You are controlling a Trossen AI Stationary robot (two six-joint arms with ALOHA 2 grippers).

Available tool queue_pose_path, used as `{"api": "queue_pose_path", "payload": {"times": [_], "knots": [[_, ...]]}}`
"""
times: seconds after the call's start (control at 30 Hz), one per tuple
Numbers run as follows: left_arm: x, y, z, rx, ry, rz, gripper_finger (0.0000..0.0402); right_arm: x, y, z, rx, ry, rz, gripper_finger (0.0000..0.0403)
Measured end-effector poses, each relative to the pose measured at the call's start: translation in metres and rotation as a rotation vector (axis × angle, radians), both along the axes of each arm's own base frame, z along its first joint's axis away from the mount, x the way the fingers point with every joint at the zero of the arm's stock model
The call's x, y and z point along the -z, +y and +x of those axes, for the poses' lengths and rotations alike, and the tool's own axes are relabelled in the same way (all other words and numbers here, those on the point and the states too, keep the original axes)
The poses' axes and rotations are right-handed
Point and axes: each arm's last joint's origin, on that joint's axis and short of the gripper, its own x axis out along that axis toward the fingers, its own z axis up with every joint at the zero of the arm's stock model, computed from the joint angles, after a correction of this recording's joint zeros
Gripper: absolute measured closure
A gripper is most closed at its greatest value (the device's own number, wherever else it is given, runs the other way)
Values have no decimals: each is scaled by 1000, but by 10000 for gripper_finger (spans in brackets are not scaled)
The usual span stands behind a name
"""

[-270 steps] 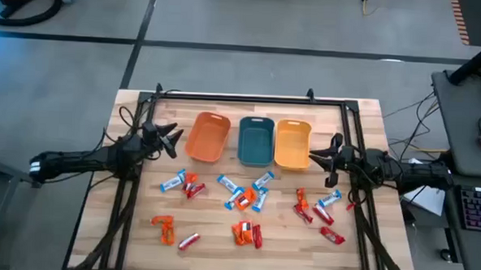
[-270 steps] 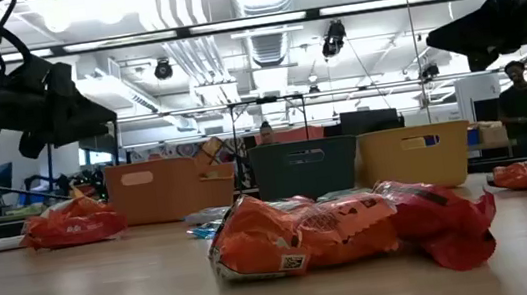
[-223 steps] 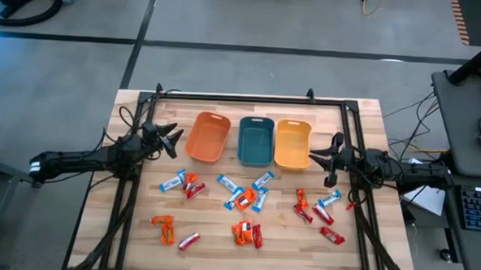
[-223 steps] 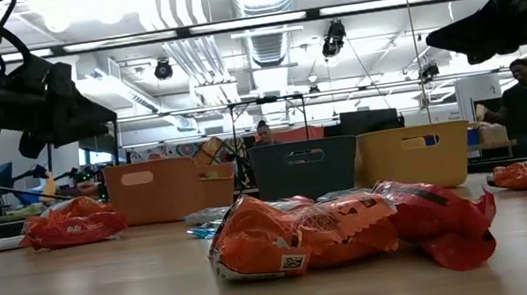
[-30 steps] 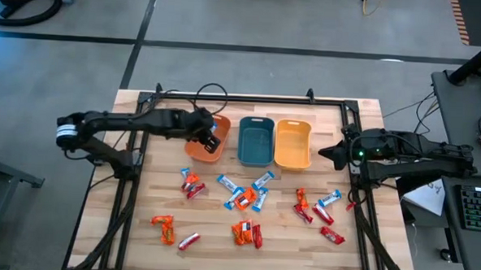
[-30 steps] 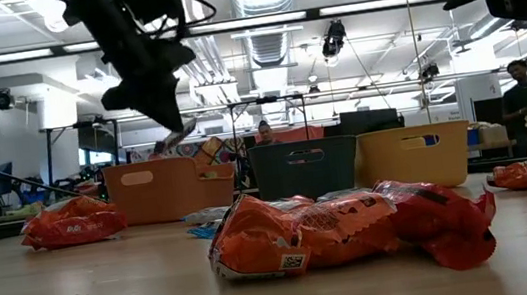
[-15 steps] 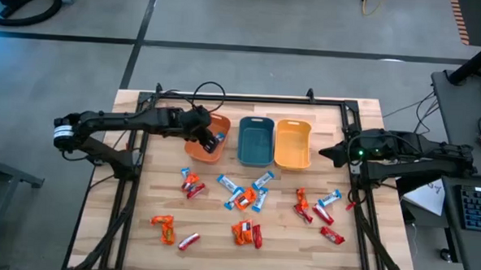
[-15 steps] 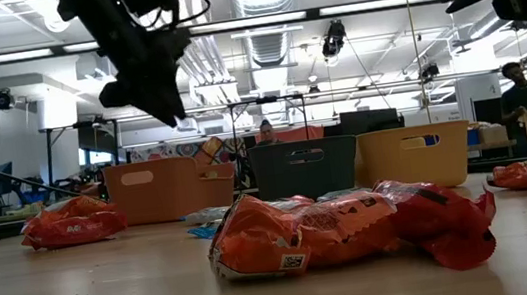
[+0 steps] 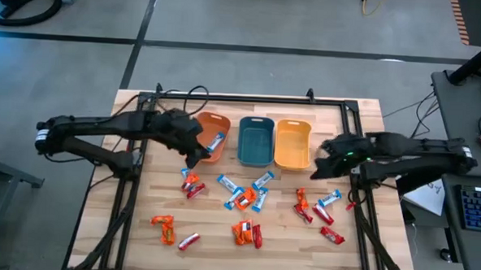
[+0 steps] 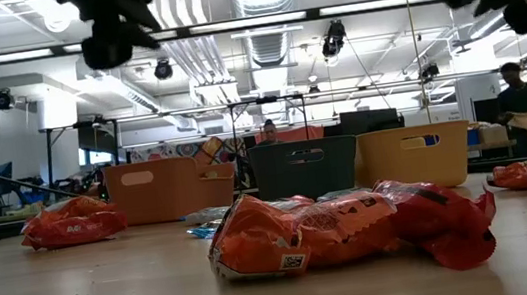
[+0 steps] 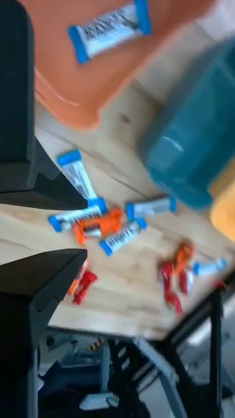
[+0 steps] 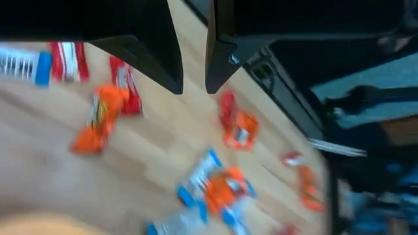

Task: Sort candy
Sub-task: Put the orange chocolate bar into the yellow bin

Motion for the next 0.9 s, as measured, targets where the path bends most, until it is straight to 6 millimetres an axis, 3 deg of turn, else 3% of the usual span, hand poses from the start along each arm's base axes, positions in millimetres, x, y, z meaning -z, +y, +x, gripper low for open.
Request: {"api": "queue_pose_path", "payload": {"times": [0.23, 0.33, 0.5, 0.67, 0.9], "knots": [[-12, -30, -20, 99, -86, 98, 321, 7, 19, 26, -27, 240, 43, 349], [-14, -35, -28, 115, -106, 104, 323, 14, 27, 34, -49, 394, 15, 356], [-13, -37, -38, 116, -125, 121, 323, 16, 35, 50, -67, 489, -51, 352], [-3, -40, -50, 119, -123, 95, 323, 20, 41, 66, -84, 519, -61, 313], [12, -42, -64, 82, -128, 15, 323, 35, 43, 75, -83, 577, -121, 228]]}}
